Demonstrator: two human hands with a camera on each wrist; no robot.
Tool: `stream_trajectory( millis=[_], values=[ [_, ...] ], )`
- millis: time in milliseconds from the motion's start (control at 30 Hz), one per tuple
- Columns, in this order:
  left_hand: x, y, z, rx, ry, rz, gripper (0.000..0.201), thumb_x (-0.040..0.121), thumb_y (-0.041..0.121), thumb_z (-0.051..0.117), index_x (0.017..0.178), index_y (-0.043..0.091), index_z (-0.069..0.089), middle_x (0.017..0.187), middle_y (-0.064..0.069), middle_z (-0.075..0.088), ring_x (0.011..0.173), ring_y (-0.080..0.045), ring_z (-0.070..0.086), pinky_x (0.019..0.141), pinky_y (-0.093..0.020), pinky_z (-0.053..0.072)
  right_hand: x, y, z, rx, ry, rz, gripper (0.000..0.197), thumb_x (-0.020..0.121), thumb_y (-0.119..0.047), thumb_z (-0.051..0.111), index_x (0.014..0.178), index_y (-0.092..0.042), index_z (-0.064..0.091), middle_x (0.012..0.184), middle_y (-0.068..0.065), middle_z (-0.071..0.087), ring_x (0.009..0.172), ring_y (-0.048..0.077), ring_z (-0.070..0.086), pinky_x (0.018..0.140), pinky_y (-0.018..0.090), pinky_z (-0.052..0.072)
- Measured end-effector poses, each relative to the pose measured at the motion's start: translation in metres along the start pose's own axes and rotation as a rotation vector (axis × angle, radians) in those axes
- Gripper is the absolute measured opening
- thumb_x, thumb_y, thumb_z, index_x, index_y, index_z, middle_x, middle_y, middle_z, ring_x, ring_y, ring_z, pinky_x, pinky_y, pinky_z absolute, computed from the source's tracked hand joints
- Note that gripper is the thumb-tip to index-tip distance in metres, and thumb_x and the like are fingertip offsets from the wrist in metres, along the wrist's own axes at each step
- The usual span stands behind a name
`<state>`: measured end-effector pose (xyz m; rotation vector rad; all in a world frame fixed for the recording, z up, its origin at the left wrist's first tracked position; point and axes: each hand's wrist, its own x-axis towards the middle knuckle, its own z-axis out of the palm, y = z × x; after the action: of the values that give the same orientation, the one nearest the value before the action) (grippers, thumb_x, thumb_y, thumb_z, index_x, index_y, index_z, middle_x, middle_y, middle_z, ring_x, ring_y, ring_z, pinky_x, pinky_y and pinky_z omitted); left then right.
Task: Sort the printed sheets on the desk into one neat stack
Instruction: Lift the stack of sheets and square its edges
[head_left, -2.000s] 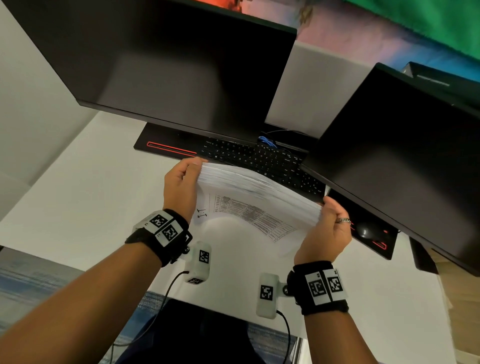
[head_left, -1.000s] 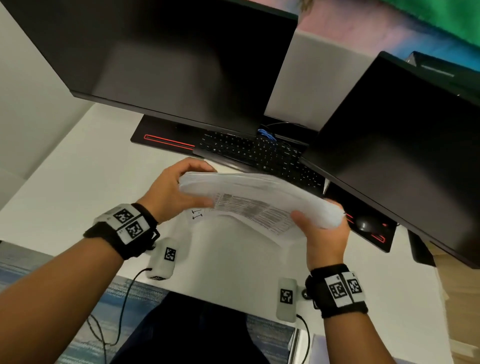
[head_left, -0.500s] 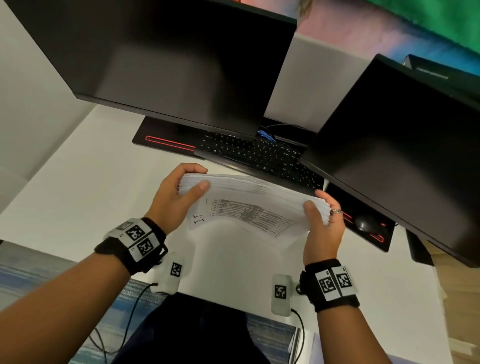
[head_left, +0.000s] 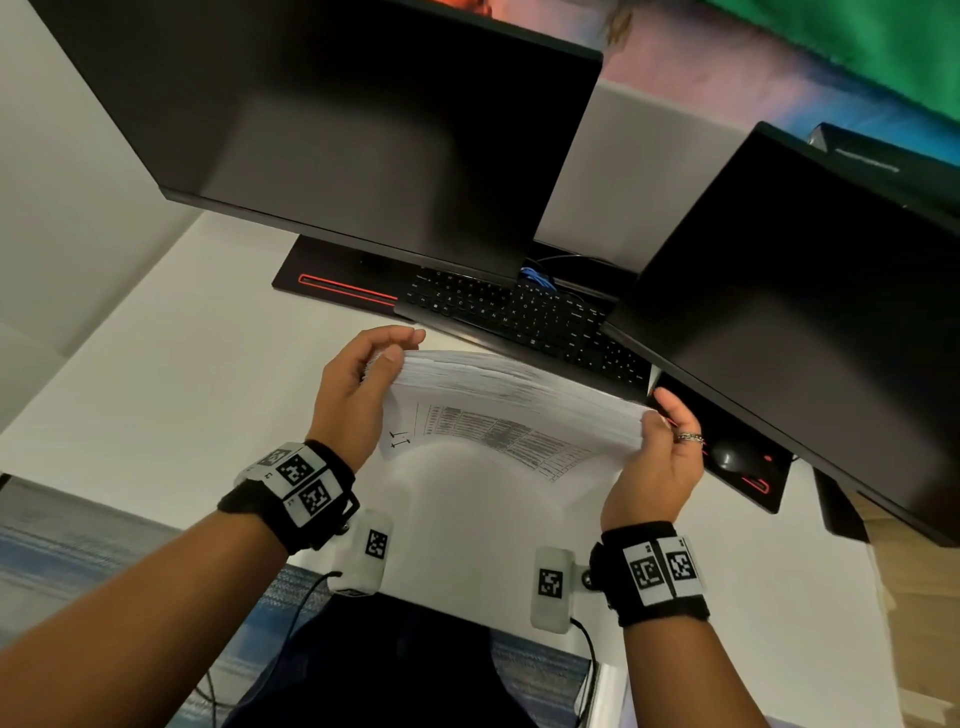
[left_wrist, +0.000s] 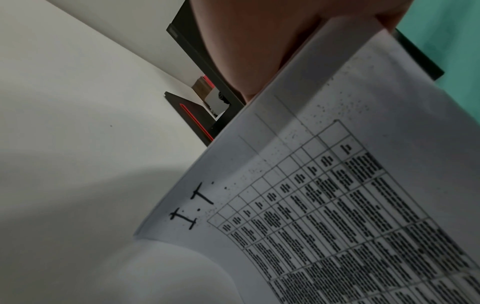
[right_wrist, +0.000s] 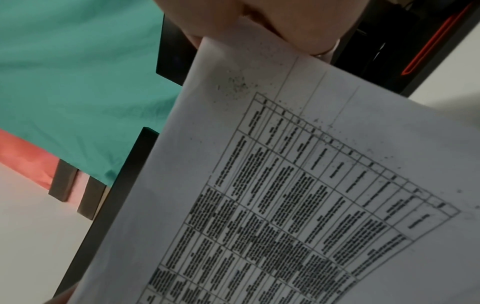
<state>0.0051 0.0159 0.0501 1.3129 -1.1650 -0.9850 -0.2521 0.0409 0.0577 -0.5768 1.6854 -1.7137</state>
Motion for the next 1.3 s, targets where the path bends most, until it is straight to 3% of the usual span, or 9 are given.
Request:
stream_trajectory(
  millis=[167,300,400,533,733,967,1067,1200,1300],
  values=[
    [-0.001,0.001,0.002,-0.001,0.01,-0.006,0.022,0.102,0.015,0.049,0.115,0.012,0.067,0.113,0.0,0.074,0.107,-0.015,0.066,0.091,-0.02,0.05,0.001,0.001,0.003,-0.003,0.009,-0.045,0.019,0.097,-0.016,0.058,0.113,-0.013,0.069,0.097,-0.014,0.068,0.1,0.0,0.062,0.099,0.024,0.049],
    [0.002,0.001,0.003,-0.013,0.024,-0.066,0.022,0.1,0.019,0.051,0.115,0.015,0.066,0.105,0.0,0.076,0.1,-0.018,0.067,0.087,-0.026,0.051,0.002,-0.001,0.005,-0.017,0.004,-0.046,0.018,0.095,-0.017,0.063,0.112,-0.017,0.069,0.093,-0.014,0.067,0.087,-0.006,0.063,0.098,0.025,0.051],
    [0.002,0.004,-0.002,-0.011,-0.019,-0.097,0.034,0.092,0.027,0.061,0.126,0.021,0.059,0.105,-0.001,0.072,0.091,-0.01,0.067,0.078,-0.026,0.054,0.002,0.0,-0.001,0.014,-0.129,-0.031,0.046,0.088,-0.002,0.069,0.129,-0.019,0.057,0.098,-0.006,0.065,0.084,0.003,0.065,0.08,0.02,0.056],
    [0.003,-0.002,-0.012,0.083,-0.205,-0.12,0.081,0.071,0.004,0.086,0.133,0.031,0.042,0.109,0.003,0.06,0.089,0.001,0.065,0.07,-0.023,0.06,0.007,0.012,-0.017,-0.101,-0.291,0.023,0.087,0.069,0.009,0.081,0.141,-0.024,0.044,0.111,-0.008,0.061,0.09,0.0,0.068,0.077,0.021,0.058],
    [0.006,-0.001,-0.003,0.189,-0.097,-0.051,0.021,0.076,0.016,0.084,0.083,0.026,0.068,0.082,0.007,0.071,0.073,-0.001,0.065,0.064,-0.016,0.051,0.011,0.01,-0.016,-0.119,-0.26,0.077,0.038,0.068,-0.003,0.086,0.1,-0.015,0.07,0.091,-0.001,0.075,0.089,0.018,0.075,0.07,0.024,0.061],
    [-0.006,-0.013,-0.011,0.006,-0.259,-0.157,0.086,0.051,0.022,0.098,0.116,0.034,0.042,0.109,-0.005,0.059,0.095,-0.014,0.064,0.072,-0.036,0.062,0.011,0.017,-0.025,-0.149,-0.367,0.019,0.082,0.059,0.014,0.085,0.121,-0.03,0.055,0.109,-0.008,0.066,0.098,0.012,0.065,0.08,0.028,0.059],
    [-0.003,-0.013,-0.006,0.022,-0.243,-0.185,0.079,0.06,0.014,0.092,0.118,0.031,0.042,0.111,-0.005,0.059,0.091,-0.017,0.066,0.07,-0.033,0.062,0.016,0.018,-0.024,-0.122,-0.384,0.046,0.079,0.058,0.01,0.088,0.116,-0.036,0.059,0.118,0.005,0.062,0.104,0.02,0.064,0.082,0.035,0.059],
    [0.002,-0.012,-0.002,0.224,-0.201,-0.19,0.031,0.079,0.024,0.082,0.096,0.01,0.061,0.09,-0.019,0.068,0.071,-0.03,0.065,0.062,-0.047,0.057,0.013,0.014,-0.022,-0.088,-0.335,0.092,0.049,0.065,0.006,0.085,0.099,-0.025,0.066,0.09,-0.004,0.076,0.092,0.023,0.072,0.068,0.022,0.059],
    [0.011,0.003,-0.006,0.32,-0.23,-0.115,0.023,0.082,0.027,0.079,0.081,0.012,0.062,0.073,-0.011,0.066,0.061,-0.009,0.06,0.055,-0.027,0.05,0.017,0.006,-0.022,-0.134,-0.315,0.044,0.04,0.065,0.002,0.086,0.09,-0.023,0.068,0.082,-0.005,0.076,0.089,0.026,0.072,0.065,0.023,0.059]
  ],
)
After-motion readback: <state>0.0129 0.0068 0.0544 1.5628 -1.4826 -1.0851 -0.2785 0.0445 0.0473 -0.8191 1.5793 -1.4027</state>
